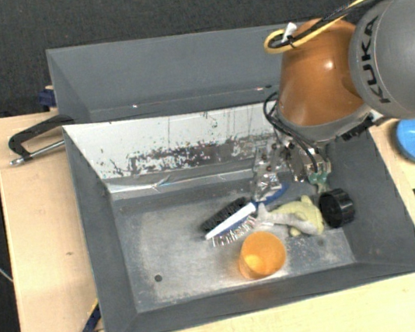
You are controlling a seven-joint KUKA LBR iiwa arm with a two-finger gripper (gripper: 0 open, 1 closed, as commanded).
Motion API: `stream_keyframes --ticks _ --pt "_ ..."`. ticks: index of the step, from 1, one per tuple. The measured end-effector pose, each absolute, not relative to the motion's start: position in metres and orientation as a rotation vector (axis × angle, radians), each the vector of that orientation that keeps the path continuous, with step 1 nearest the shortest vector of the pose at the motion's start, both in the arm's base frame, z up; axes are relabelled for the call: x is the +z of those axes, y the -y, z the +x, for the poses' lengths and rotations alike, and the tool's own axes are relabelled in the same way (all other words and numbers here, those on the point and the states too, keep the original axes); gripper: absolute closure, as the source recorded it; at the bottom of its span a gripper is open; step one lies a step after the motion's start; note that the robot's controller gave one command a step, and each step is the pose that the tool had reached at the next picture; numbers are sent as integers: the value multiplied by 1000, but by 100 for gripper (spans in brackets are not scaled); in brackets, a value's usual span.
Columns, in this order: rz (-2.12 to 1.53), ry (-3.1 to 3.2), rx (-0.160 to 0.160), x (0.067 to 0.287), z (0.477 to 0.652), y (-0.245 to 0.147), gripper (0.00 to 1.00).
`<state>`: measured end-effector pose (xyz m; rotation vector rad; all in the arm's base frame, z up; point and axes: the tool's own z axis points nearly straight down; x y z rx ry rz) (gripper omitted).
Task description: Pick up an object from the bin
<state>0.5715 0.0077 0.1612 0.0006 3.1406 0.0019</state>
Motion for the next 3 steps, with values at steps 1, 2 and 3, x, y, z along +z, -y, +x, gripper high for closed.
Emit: stream_keyframes --ticks 1,2,3 --pt "-15 -3134 2 176 572 -17 100" --pt "-15 -3135 2 175 572 -17 0" --pt "-15 -3135 2 175 572 -17 100"
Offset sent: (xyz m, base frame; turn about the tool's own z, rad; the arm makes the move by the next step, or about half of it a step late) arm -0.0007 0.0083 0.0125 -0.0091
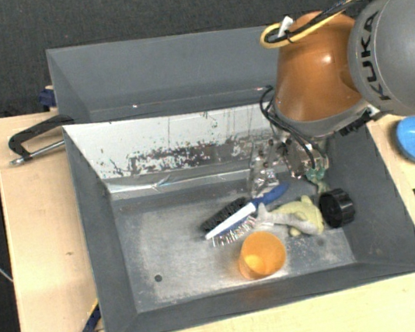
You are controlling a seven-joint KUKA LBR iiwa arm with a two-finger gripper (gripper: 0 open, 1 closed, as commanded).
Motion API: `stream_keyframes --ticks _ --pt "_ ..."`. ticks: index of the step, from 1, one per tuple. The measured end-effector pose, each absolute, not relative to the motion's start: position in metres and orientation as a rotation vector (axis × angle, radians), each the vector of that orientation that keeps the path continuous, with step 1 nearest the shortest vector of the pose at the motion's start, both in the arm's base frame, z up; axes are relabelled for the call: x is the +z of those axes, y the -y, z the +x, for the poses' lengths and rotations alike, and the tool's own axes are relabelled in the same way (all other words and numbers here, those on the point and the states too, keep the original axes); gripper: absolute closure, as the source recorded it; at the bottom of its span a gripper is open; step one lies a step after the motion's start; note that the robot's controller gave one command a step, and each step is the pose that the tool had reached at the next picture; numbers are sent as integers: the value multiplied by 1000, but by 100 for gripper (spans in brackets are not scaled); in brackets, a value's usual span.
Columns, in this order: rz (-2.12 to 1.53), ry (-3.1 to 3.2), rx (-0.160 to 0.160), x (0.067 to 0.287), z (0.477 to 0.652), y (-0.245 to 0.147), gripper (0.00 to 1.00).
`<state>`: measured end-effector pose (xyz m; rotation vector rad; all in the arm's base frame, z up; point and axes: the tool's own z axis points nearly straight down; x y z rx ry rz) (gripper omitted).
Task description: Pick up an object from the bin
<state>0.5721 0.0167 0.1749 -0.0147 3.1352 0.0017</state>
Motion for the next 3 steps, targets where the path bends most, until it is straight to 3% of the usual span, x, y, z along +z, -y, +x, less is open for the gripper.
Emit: stream_keyframes --ticks 1,2,3 --pt "-14 -3135 2 175 572 -17 0" --pt "141 -3134 3 70 564 -10 0" --pt "138 -3124 3 75 567 -9 100"
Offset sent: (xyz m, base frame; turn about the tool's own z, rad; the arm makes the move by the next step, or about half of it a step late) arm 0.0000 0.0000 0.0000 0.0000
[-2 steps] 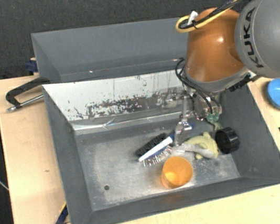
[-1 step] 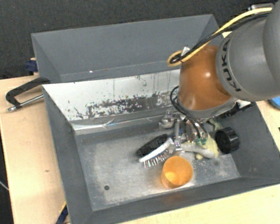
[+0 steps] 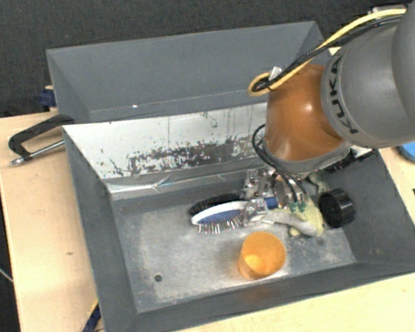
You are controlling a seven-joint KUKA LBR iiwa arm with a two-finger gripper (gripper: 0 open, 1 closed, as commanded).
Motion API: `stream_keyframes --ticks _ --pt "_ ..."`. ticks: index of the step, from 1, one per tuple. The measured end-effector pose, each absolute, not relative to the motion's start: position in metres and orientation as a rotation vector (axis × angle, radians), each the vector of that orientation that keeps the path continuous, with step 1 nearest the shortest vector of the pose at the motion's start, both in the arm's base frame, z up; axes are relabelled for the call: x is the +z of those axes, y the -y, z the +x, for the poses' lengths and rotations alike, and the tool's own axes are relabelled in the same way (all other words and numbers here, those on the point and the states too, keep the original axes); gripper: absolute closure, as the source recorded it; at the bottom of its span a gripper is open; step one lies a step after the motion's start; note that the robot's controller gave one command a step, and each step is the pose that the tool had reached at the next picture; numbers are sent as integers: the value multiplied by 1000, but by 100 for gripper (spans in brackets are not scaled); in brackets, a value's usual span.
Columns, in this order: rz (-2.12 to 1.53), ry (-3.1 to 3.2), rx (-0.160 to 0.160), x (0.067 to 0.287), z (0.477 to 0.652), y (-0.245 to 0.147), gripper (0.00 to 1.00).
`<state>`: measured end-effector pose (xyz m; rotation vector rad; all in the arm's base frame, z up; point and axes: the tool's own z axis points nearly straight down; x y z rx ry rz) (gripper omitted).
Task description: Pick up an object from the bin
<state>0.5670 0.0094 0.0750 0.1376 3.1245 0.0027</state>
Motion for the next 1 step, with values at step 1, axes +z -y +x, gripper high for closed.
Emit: stream_keyframes --ticks 1 --pt "-418 -3103 1 165 563 -33 100"
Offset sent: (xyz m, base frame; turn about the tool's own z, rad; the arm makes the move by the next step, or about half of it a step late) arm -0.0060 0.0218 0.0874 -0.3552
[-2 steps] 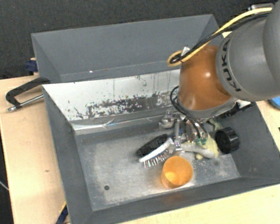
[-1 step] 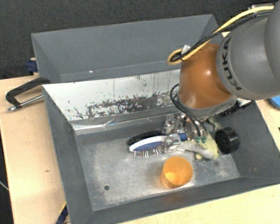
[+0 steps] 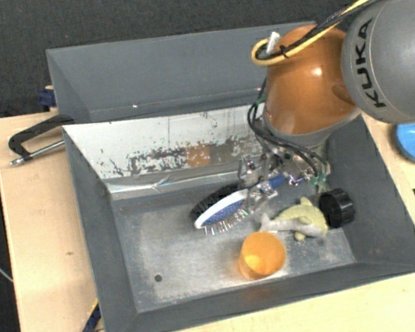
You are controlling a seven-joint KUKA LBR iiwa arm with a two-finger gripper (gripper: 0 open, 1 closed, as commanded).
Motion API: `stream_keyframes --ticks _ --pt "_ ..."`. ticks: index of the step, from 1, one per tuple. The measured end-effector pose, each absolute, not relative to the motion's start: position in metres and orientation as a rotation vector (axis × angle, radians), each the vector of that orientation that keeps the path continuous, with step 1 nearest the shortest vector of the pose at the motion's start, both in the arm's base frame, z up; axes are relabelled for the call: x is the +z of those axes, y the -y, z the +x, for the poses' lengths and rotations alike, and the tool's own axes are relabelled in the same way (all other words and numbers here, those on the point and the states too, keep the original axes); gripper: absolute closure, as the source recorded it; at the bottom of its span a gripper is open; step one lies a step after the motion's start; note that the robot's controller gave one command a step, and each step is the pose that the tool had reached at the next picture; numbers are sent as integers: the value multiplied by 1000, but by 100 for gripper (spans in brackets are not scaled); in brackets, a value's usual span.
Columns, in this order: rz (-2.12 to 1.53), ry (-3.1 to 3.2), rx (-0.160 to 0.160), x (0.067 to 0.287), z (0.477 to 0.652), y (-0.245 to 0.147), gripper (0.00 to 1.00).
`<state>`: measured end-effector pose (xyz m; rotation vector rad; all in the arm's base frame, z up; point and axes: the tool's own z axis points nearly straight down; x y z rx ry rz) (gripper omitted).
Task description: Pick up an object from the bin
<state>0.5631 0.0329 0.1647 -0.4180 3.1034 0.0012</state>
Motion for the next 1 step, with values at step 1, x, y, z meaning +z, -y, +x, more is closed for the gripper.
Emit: stream_keyframes --ticks 1 --pt "-352 -3107 0 288 565 -39 100"
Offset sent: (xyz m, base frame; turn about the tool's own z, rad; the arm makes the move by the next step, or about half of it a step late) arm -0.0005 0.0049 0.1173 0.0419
